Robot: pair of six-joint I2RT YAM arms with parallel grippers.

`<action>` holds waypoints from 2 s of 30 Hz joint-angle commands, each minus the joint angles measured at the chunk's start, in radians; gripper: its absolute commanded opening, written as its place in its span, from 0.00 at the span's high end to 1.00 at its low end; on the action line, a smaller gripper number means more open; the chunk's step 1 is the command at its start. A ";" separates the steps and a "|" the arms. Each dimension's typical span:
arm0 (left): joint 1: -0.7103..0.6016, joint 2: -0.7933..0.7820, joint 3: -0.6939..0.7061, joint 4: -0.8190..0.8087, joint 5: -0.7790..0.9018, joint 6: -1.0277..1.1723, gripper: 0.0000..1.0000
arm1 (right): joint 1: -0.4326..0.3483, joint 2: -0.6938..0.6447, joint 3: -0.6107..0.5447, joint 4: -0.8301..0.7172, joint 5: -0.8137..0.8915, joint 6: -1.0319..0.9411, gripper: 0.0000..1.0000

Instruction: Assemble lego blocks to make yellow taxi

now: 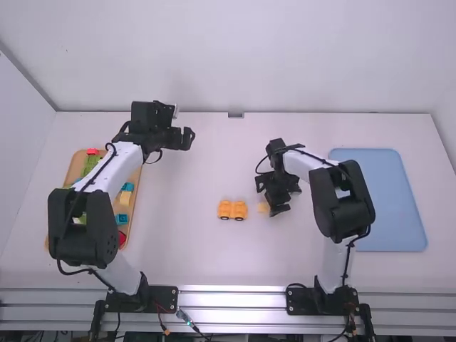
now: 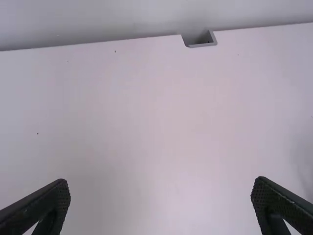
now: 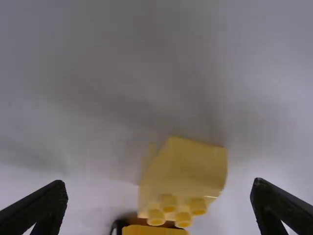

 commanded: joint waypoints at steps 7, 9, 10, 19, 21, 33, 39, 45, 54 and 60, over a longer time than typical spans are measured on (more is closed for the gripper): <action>0.008 0.001 -0.005 0.003 -0.004 -0.005 0.01 | -0.149 -0.074 0.227 -0.271 -0.074 -0.423 0.01; 0.008 0.001 -0.005 0.003 -0.005 -0.005 0.01 | -0.168 -0.076 0.294 -0.298 -0.118 -0.664 0.01; 0.008 0.001 -0.005 0.002 -0.005 -0.005 0.01 | -0.175 -0.076 0.326 -0.301 -0.132 -0.823 0.01; 0.008 0.001 -0.005 0.036 -0.148 0.090 0.01 | -0.227 -0.076 0.436 -0.067 0.124 -1.759 0.01; 0.009 0.001 -0.005 0.027 -0.196 0.116 0.01 | -0.238 -0.076 0.436 -0.005 0.221 -1.890 0.01; 0.008 0.001 -0.005 -0.063 0.149 0.465 0.01 | -0.243 -0.076 0.436 -0.015 -0.359 -2.614 0.01; 0.008 0.001 -0.005 -0.217 0.492 0.857 0.01 | -0.243 -0.076 0.436 -0.299 -0.585 -3.029 0.01; 0.008 0.001 -0.005 -0.446 0.767 1.268 0.01 | -0.246 -0.076 0.435 -0.641 -0.623 -3.537 0.01; -0.021 0.001 -0.084 -0.525 0.917 1.454 0.01 | -0.243 -0.076 0.327 -0.526 -0.584 -3.534 0.01; -0.050 0.001 -0.239 -0.315 1.001 1.387 0.01 | -0.243 -0.076 0.216 -0.417 -0.502 -3.537 0.01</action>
